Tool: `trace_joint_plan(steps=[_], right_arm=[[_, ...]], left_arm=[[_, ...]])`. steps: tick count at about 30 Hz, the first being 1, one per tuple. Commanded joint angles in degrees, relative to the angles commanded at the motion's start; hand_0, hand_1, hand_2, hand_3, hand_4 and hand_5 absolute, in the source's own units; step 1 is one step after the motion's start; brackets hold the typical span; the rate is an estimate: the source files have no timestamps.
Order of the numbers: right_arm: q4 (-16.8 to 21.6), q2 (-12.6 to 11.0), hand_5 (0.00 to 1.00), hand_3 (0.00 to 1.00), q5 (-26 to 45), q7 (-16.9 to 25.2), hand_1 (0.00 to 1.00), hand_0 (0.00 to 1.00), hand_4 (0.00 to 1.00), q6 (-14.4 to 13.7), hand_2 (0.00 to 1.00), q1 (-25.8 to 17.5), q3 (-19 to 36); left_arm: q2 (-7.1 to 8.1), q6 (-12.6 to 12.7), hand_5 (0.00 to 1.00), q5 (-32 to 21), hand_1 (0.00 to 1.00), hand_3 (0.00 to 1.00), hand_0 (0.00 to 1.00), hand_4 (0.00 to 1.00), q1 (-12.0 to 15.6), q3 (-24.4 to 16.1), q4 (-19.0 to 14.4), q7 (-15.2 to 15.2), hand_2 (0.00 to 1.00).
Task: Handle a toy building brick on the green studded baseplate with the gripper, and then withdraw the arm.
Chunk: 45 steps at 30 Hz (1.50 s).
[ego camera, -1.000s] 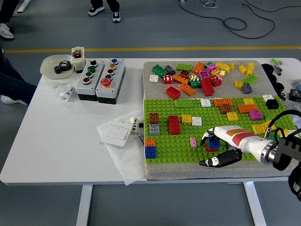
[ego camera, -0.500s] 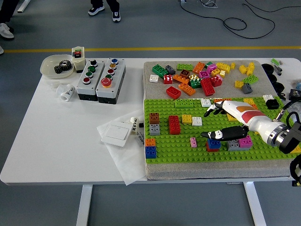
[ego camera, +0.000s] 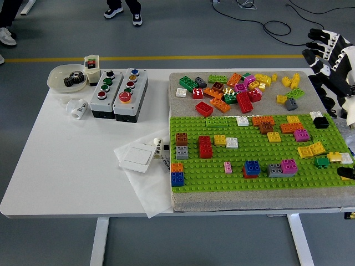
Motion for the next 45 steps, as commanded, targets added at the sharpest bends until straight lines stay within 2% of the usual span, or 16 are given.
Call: trace_joint_plan(steps=[3, 4, 7, 12, 25, 36, 45], right_arm=[[-1.20, 1.11, 0.837, 0.818, 7.08, 1.02, 0.747, 0.770, 0.998, 1.50, 0.798, -1.12, 1.29], [-1.37, 1.21, 0.896, 0.821, 9.68, 1.04, 0.754, 0.777, 0.998, 1.77, 0.804, -1.30, 1.42], [-2.48, 1.63, 0.896, 0.821, 16.76, 1.09, 0.754, 0.777, 0.998, 3.61, 0.804, -2.47, 1.99], [-3.73, 2.34, 0.918, 0.826, 27.77, 0.96, 0.762, 0.786, 0.998, 4.70, 0.808, -4.12, 2.83], [-5.49, 3.02, 0.943, 0.821, 23.64, -0.88, 0.766, 0.794, 0.998, 5.44, 0.808, -6.88, 4.07], [-6.48, 3.08, 0.949, 0.821, 19.63, -3.92, 0.776, 0.805, 0.998, 6.55, 0.809, -8.15, 5.06], [-6.64, 3.06, 0.957, 0.819, 18.69, -4.52, 0.776, 0.806, 0.998, 6.99, 0.809, -9.54, 6.11]], left_arm=[[-0.39, -0.83, 0.617, 2.24, 0.754, 0.614, 0.745, 0.640, 0.08, -2.36, 0.45, 0.24, 0.800], [-0.45, -0.95, 0.610, 2.51, 0.754, 0.613, 0.744, 0.638, 0.08, -2.66, 0.51, 0.28, 0.801], [-0.87, -1.82, 0.610, 4.89, 0.754, 0.613, 0.744, 0.638, 0.10, -4.93, 0.94, 0.57, 0.801], [-1.39, -2.25, 0.610, 6.67, 0.756, 0.612, 0.745, 0.638, 0.30, -7.10, 1.29, 0.79, 0.802], [-1.97, -3.04, 0.614, 9.86, 0.762, 0.616, 0.748, 0.643, 0.13, -9.05, 1.46, 1.10, 0.813], [-1.89, -3.46, 0.624, 12.50, 0.763, 0.624, 0.748, 0.658, -0.25, -9.84, 1.31, 1.38, 0.812], [-1.52, -4.21, 0.627, 16.43, 0.764, 0.626, 0.744, 0.661, -0.45, -11.79, 1.33, 1.65, 0.814]])
